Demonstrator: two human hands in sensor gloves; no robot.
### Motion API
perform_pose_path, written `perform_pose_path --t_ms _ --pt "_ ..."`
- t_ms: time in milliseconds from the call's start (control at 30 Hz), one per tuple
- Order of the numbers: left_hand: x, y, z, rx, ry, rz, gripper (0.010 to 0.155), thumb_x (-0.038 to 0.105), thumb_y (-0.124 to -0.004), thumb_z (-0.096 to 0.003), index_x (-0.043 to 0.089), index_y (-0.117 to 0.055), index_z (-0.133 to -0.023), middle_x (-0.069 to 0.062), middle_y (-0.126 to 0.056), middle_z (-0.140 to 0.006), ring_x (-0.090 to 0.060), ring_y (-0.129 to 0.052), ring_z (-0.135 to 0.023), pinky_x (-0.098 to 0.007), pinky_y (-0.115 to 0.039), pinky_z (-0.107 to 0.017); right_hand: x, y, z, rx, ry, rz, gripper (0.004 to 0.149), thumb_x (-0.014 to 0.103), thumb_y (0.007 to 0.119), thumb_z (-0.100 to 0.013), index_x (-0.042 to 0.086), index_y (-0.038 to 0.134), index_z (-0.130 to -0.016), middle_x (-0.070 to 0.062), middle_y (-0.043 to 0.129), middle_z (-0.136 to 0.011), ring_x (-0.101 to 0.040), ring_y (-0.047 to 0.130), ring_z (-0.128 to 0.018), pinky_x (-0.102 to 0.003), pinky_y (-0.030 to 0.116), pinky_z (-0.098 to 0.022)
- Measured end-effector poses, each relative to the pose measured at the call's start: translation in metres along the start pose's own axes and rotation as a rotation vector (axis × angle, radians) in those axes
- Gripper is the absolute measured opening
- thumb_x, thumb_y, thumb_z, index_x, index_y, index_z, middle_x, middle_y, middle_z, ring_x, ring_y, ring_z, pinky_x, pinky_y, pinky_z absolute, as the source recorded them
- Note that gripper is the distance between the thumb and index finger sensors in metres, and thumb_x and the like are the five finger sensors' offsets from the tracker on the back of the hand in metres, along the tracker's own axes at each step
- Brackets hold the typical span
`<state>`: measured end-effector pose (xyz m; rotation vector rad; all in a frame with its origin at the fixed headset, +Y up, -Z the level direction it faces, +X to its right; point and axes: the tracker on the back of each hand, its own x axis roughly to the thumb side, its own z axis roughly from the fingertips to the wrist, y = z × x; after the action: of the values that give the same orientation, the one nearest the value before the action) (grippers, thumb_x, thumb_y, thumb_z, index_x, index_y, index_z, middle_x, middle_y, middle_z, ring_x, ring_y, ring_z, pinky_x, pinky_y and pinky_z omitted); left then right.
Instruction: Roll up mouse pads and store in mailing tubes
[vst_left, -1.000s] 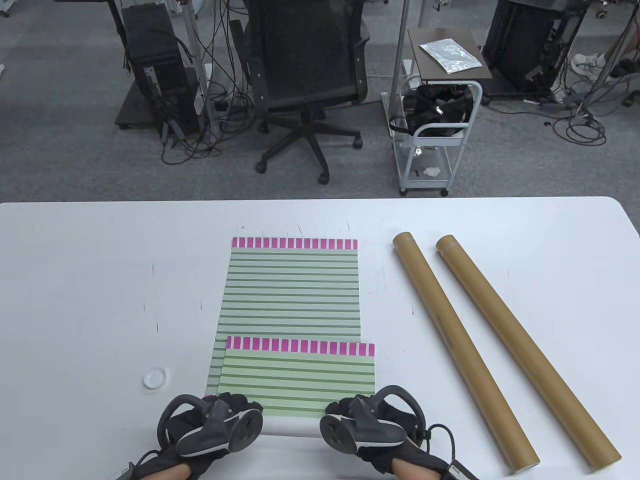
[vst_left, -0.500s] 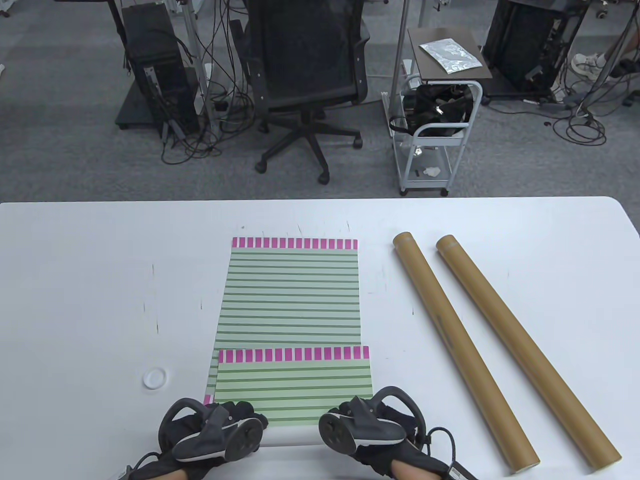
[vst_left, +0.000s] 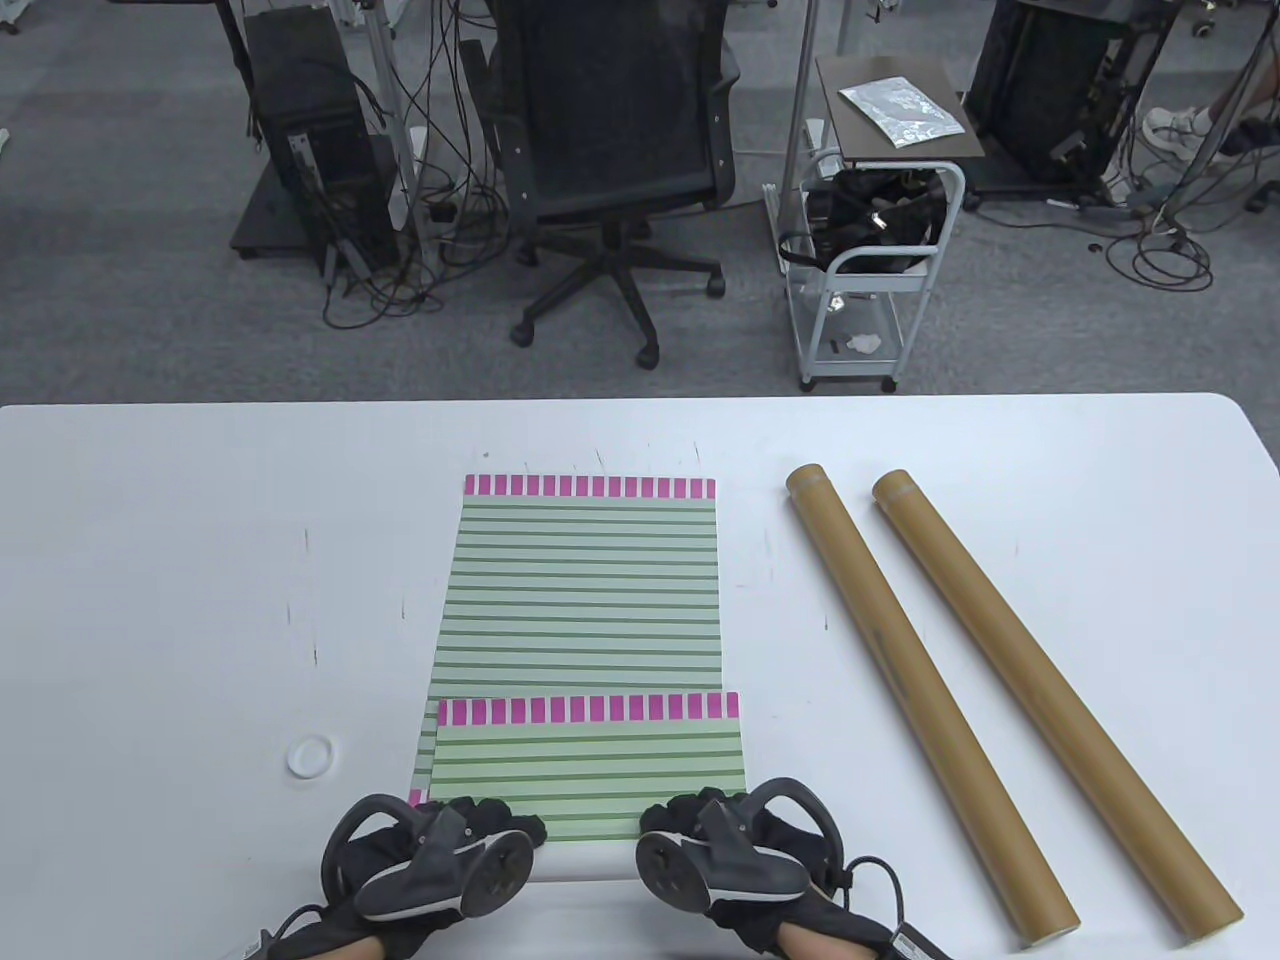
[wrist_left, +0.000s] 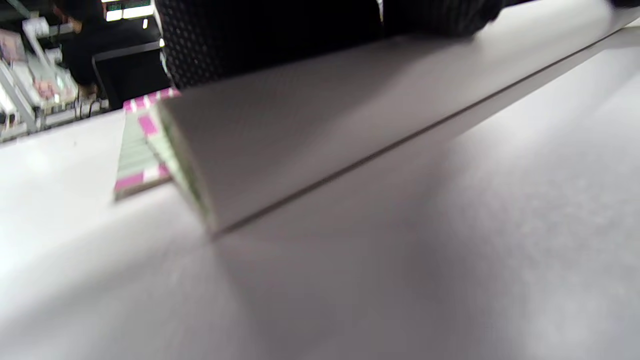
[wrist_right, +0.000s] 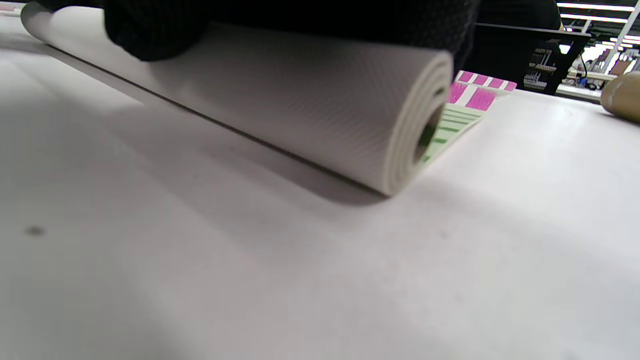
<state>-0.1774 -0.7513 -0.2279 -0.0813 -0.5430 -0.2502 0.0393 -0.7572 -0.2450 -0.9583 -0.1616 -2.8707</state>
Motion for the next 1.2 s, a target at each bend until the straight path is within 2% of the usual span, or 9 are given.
perform_pose_path --t_ms 133,267,300,400,600,733,833,1033,1200 --pt "0.005 -0.003 0.000 0.006 -0.004 -0.068 0.056 0.052 -0.075 -0.0399 0.041 -0.066 -0.094 0.013 -0.086 -0.090 -0.013 -0.095 -0.078 -0.029 -0.085 -0.061 0.000 0.000 0.000 -0.003 0.006 -0.009 0.054 0.037 0.066 -0.045 0.022 0.071 -0.096 -0.003 0.083 -0.087 -0.025 0.089 -0.068 -0.043 0.077 -0.057" --pt "-0.002 -0.006 -0.004 -0.031 0.015 0.030 0.054 0.048 -0.072 -0.0418 0.040 -0.068 -0.095 0.012 -0.087 -0.090 -0.014 -0.095 -0.079 -0.029 -0.085 -0.061 0.002 -0.002 0.002 0.006 0.000 0.006 0.057 0.038 0.064 -0.047 0.018 0.067 -0.100 -0.007 0.079 -0.092 -0.028 0.086 -0.073 -0.045 0.075 -0.059" --pt "-0.003 -0.006 -0.005 -0.035 0.019 0.027 0.053 0.048 -0.070 -0.0425 0.040 -0.068 -0.095 0.012 -0.087 -0.091 -0.014 -0.095 -0.080 -0.029 -0.085 -0.061 0.003 -0.005 0.005 -0.014 -0.006 0.023 0.059 0.040 0.066 -0.047 0.018 0.065 -0.102 -0.006 0.078 -0.094 -0.029 0.084 -0.077 -0.045 0.075 -0.060" --pt "-0.004 -0.007 -0.006 -0.043 0.027 0.039 0.052 0.045 -0.067 -0.0439 0.040 -0.069 -0.096 0.012 -0.088 -0.091 -0.015 -0.095 -0.080 -0.029 -0.085 -0.061 0.006 -0.012 0.008 -0.067 -0.006 0.061 0.057 0.040 0.070 -0.046 0.022 0.066 -0.100 -0.003 0.078 -0.093 -0.026 0.086 -0.076 -0.044 0.076 -0.059" --pt "-0.004 -0.005 -0.005 -0.039 0.040 0.029 0.051 0.045 -0.065 -0.0448 0.041 -0.069 -0.096 0.012 -0.088 -0.092 -0.015 -0.094 -0.082 -0.029 -0.084 -0.062 0.002 -0.002 0.002 -0.049 0.017 0.049 0.057 0.039 0.073 -0.044 0.023 0.065 -0.099 -0.001 0.078 -0.091 -0.023 0.087 -0.074 -0.041 0.078 -0.057" --pt "0.002 0.004 0.001 0.061 0.029 -0.066 0.050 0.049 -0.073 -0.0431 0.042 -0.074 -0.093 0.013 -0.090 -0.090 -0.014 -0.096 -0.080 -0.029 -0.085 -0.060 0.000 -0.001 0.000 -0.040 0.026 0.018 0.056 0.038 0.071 -0.045 0.023 0.066 -0.099 -0.001 0.079 -0.092 -0.024 0.087 -0.074 -0.042 0.077 -0.058" --pt "0.002 -0.003 -0.001 0.037 0.035 -0.075 0.058 0.054 -0.076 -0.0391 0.040 -0.071 -0.095 0.013 -0.089 -0.090 -0.013 -0.095 -0.079 -0.028 -0.085 -0.060 0.000 -0.001 0.000 -0.039 0.028 0.022 0.055 0.036 0.069 -0.045 0.023 0.066 -0.099 -0.002 0.079 -0.092 -0.025 0.086 -0.074 -0.043 0.077 -0.059" --pt "-0.003 -0.004 -0.004 0.004 0.036 -0.020 0.054 0.050 -0.073 -0.0420 0.040 -0.070 -0.095 0.012 -0.088 -0.091 -0.013 -0.094 -0.080 -0.028 -0.084 -0.061 0.000 -0.003 -0.001 -0.027 0.023 0.017 0.055 0.035 0.067 -0.046 0.022 0.066 -0.099 -0.002 0.080 -0.092 -0.025 0.086 -0.074 -0.043 0.076 -0.058" --pt "0.002 0.000 0.004 -0.028 -0.045 -0.015 0.054 0.049 -0.075 -0.0401 0.037 -0.074 -0.093 0.010 -0.092 -0.086 -0.015 -0.098 -0.075 -0.028 -0.087 -0.056 0.008 -0.005 0.006 0.028 -0.024 -0.044 0.055 0.034 0.068 -0.045 0.019 0.070 -0.098 -0.005 0.082 -0.089 -0.026 0.089 -0.070 -0.042 0.079 -0.056"
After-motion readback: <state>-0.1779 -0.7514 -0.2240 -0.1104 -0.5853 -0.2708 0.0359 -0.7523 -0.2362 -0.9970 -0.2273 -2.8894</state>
